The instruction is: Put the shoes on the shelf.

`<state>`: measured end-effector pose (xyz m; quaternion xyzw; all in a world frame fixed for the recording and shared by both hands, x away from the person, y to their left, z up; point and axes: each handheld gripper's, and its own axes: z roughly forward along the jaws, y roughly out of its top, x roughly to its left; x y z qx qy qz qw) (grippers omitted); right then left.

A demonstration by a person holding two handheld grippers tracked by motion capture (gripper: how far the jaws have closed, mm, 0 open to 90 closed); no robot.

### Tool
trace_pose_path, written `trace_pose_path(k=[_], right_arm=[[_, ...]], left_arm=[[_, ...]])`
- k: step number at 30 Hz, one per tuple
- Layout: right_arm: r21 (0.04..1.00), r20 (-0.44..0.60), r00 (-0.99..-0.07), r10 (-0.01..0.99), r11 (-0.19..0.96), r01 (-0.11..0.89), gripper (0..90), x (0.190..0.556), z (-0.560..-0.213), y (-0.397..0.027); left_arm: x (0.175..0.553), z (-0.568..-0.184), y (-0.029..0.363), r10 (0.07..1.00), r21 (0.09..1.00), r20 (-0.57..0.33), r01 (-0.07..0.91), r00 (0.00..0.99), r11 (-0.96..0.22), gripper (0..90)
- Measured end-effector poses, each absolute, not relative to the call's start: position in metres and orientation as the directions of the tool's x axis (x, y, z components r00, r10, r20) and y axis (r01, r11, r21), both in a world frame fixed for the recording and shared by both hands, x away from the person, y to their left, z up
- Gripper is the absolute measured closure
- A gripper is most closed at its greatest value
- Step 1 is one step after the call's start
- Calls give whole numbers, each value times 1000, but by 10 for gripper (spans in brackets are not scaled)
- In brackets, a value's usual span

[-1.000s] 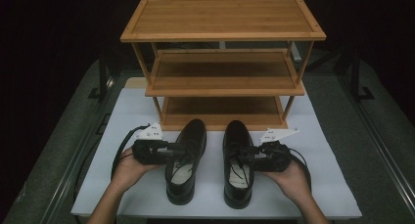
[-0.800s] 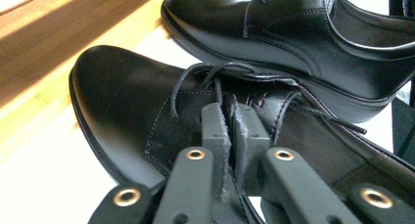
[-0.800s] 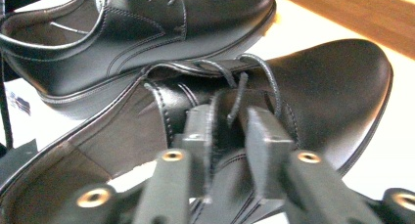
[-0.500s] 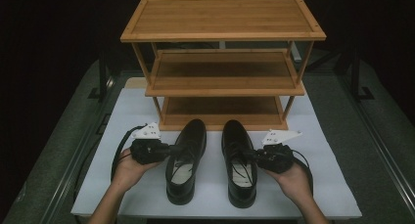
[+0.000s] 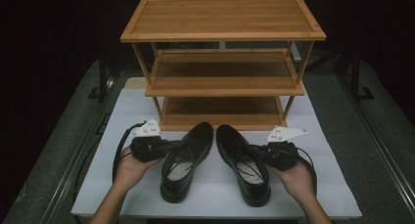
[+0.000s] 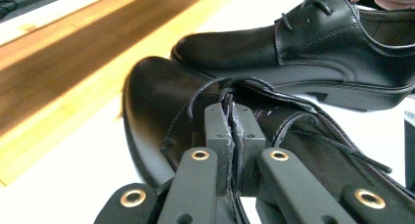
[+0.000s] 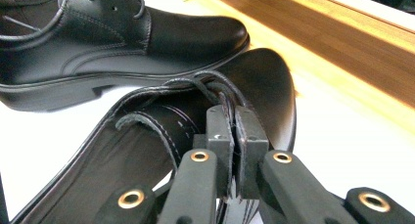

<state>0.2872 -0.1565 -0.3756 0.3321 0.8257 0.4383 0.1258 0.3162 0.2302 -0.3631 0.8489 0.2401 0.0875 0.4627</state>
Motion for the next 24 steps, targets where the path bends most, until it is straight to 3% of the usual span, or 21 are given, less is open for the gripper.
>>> trace_pose_path(k=[11, 24], right_arm=[[832, 75, -725, 685, 357, 424, 870, 302, -363, -173], [845, 83, -701, 708, 323, 426, 869, 344, -363, -185]], left_arm=[[326, -352, 219, 540, 862, -46, 306, 840, -403, 878], [363, -354, 199, 565, 868, -36, 305, 824, -391, 878]])
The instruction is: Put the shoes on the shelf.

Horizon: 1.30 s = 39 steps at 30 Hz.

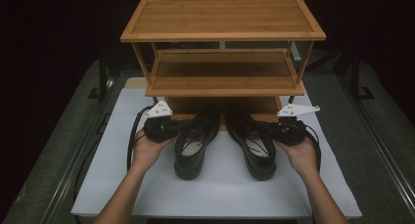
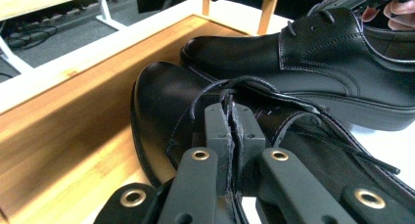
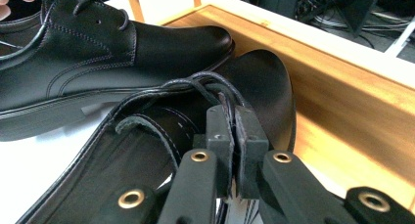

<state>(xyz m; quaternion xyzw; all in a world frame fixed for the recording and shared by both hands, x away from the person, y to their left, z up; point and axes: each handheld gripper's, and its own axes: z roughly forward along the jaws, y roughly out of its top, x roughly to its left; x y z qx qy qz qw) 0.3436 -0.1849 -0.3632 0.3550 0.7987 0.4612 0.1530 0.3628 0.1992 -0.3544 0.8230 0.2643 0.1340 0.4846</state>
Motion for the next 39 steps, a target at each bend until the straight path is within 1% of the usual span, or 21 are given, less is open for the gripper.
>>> trace_pose_path(k=[4, 7, 12, 20, 23, 27, 33, 39], right_arm=[[844, 81, -695, 714, 322, 429, 869, 358, -365, -184], [844, 86, -694, 715, 318, 432, 869, 368, -366, -182], [848, 75, -687, 723, 316, 426, 869, 382, -368, -178], [854, 59, -674, 736, 312, 416, 870, 398, -368, -171], [853, 69, -662, 747, 299, 427, 869, 403, -369, -170], [857, 62, -649, 758, 292, 424, 869, 409, -369, -167], [857, 47, -626, 778, 290, 425, 869, 414, -371, -163], [854, 34, -616, 787, 297, 427, 869, 417, -375, -160]], left_arm=[[375, -357, 191, 579, 869, -30, 308, 814, -387, 878], [384, -360, 185, 594, 869, -9, 301, 804, -393, 878], [396, -363, 180, 615, 874, -13, 308, 788, -375, 878], [409, -369, 173, 635, 877, 4, 303, 772, -374, 878], [415, -372, 172, 637, 875, 9, 302, 771, -378, 878], [417, -375, 171, 640, 873, 15, 302, 768, -382, 878], [418, -375, 171, 659, 875, 48, 287, 751, -391, 878], [422, -378, 174, 671, 874, 56, 289, 740, -392, 878]])
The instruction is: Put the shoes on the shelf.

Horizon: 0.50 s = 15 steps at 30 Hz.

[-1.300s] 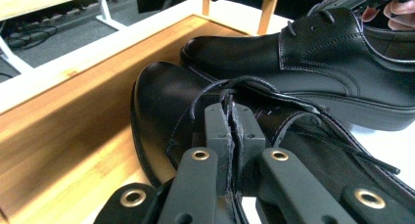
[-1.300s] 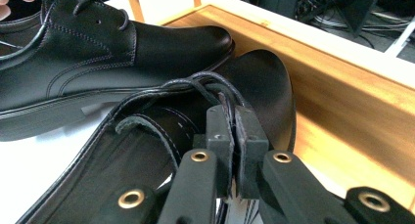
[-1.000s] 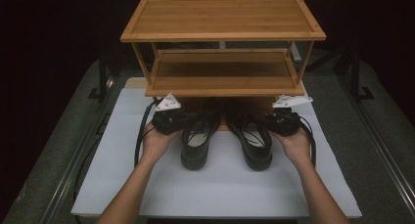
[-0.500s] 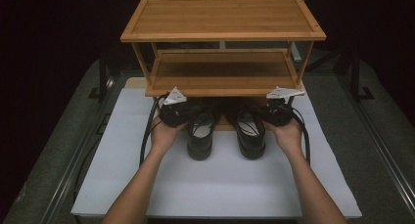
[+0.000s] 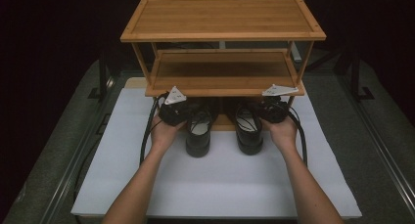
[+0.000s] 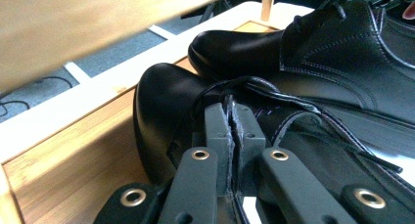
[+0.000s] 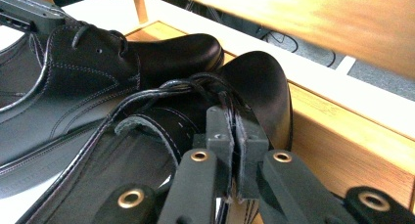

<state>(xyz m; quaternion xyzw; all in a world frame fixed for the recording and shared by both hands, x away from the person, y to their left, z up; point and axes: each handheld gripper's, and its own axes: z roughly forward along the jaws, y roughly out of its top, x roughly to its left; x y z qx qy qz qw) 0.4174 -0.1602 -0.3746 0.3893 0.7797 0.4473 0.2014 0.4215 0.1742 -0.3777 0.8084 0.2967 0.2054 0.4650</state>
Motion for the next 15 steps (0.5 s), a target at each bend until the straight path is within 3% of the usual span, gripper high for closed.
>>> trace_pose_path(k=[15], right_arm=[[851, 12, -616, 788, 316, 420, 867, 421, -385, -147]], left_arm=[[422, -384, 174, 669, 884, 25, 296, 743, -362, 875]])
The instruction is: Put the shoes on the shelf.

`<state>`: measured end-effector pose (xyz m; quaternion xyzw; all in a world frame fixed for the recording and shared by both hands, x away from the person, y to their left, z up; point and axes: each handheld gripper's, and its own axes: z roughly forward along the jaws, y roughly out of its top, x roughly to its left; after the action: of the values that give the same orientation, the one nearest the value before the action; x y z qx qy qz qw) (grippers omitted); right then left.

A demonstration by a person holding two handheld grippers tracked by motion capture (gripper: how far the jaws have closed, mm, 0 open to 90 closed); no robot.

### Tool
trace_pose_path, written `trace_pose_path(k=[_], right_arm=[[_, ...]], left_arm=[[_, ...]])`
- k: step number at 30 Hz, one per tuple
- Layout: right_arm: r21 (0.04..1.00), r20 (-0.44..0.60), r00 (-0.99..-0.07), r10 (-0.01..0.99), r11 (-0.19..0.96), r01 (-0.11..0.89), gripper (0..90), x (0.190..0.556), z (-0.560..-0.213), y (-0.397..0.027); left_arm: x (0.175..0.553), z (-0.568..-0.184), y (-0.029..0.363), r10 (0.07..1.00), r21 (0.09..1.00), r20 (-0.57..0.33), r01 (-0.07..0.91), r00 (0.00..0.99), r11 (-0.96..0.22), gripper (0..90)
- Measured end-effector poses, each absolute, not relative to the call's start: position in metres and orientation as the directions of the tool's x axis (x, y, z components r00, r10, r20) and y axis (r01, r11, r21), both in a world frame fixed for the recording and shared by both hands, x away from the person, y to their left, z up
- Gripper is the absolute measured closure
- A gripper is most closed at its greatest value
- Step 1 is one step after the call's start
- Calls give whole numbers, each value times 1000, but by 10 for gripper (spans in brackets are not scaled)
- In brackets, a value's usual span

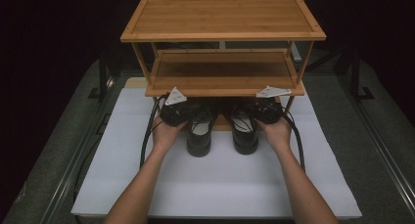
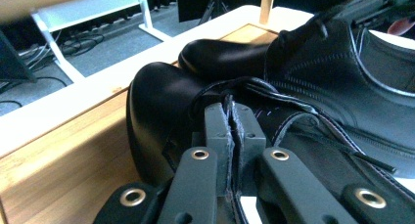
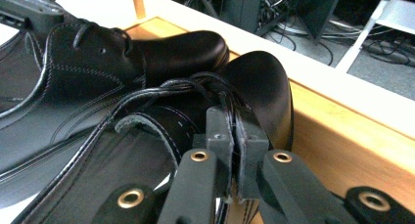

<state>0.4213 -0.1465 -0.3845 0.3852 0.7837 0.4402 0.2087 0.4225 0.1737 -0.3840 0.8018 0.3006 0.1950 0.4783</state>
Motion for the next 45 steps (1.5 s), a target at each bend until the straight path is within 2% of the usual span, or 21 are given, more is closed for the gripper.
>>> trace_pose_path(k=[13, 15, 21, 24, 30, 36, 39, 45], right_arm=[[858, 33, -621, 783, 297, 419, 855, 416, -390, -146], [859, 43, -621, 783, 289, 423, 810, 416, -390, -147], [877, 71, -634, 770, 255, 408, 633, 403, -376, -156], [876, 88, -646, 758, 250, 412, 561, 393, -369, -163], [874, 110, -659, 744, 244, 421, 412, 372, -372, -178], [856, 118, -662, 740, 262, 445, 304, 354, -385, -186], [861, 142, -653, 744, 234, 453, 275, 347, -392, -191], [847, 134, -646, 752, 252, 469, 248, 334, -403, -197]], left_arm=[[417, -385, 175, 666, 885, 22, 295, 746, -360, 850], [417, -384, 175, 664, 885, 17, 298, 748, -358, 811], [409, -374, 185, 649, 888, -25, 315, 761, -336, 554], [402, -372, 190, 625, 873, -32, 326, 780, -362, 444], [382, -375, 204, 601, 872, -41, 323, 798, -369, 348], [367, -388, 214, 608, 864, -28, 325, 793, -384, 237], [362, -396, 218, 610, 854, -26, 335, 792, -398, 178], [353, -404, 222, 608, 846, -24, 340, 794, -411, 134]])
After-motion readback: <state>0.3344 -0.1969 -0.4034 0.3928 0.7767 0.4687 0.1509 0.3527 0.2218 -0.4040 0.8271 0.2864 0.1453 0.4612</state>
